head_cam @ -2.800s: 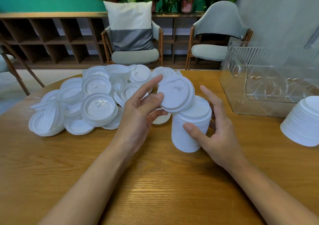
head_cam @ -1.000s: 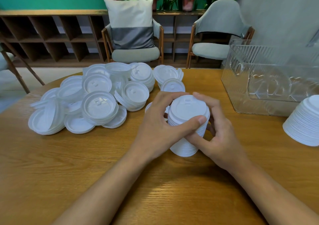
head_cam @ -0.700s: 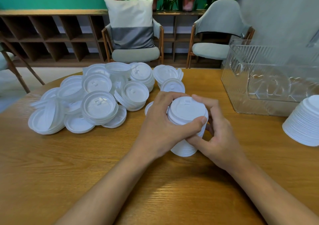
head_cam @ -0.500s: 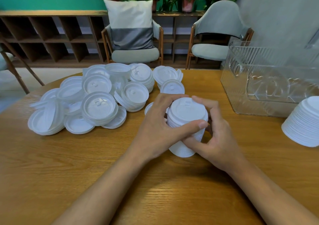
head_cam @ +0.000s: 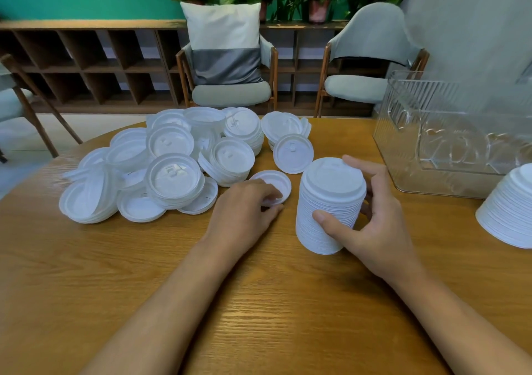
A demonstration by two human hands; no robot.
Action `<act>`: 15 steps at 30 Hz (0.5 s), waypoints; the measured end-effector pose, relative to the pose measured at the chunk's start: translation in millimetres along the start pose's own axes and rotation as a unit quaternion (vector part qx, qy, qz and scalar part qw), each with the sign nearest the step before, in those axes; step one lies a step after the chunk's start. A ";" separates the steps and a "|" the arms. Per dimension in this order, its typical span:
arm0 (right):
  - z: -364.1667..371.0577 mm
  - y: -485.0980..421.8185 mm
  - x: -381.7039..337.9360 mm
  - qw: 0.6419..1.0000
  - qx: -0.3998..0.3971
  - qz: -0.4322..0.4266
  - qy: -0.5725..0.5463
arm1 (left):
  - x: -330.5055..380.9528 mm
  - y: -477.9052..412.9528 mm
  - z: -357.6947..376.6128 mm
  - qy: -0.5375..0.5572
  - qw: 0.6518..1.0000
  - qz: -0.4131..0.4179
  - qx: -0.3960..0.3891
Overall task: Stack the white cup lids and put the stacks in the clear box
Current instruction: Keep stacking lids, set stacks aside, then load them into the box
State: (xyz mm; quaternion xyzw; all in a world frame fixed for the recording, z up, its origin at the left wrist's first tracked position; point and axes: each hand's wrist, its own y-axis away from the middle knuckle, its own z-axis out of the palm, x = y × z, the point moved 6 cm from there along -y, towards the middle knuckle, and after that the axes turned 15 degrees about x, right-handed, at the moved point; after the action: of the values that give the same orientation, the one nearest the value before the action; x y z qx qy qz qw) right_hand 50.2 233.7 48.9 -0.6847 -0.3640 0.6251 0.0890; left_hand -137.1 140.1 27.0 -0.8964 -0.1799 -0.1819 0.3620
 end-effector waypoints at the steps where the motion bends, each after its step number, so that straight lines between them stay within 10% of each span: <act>1: 0.2 0.1 0.4 1.000 -0.001 0.002 0.000 | 2.0 0.0 -1.2 0.002 1.000 0.009 0.002; 15: -1.9 -0.6 0.9 0.999 0.024 0.016 -0.022 | 20.0 -6.6 -30.7 0.164 0.974 -0.072 0.140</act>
State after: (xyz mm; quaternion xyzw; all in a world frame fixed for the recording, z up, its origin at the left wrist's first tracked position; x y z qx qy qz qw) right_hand 51.7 235.3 48.9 -0.6741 -0.3399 0.6501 0.0867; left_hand -128.7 126.5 60.6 -0.7792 -0.2061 -0.3249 0.4948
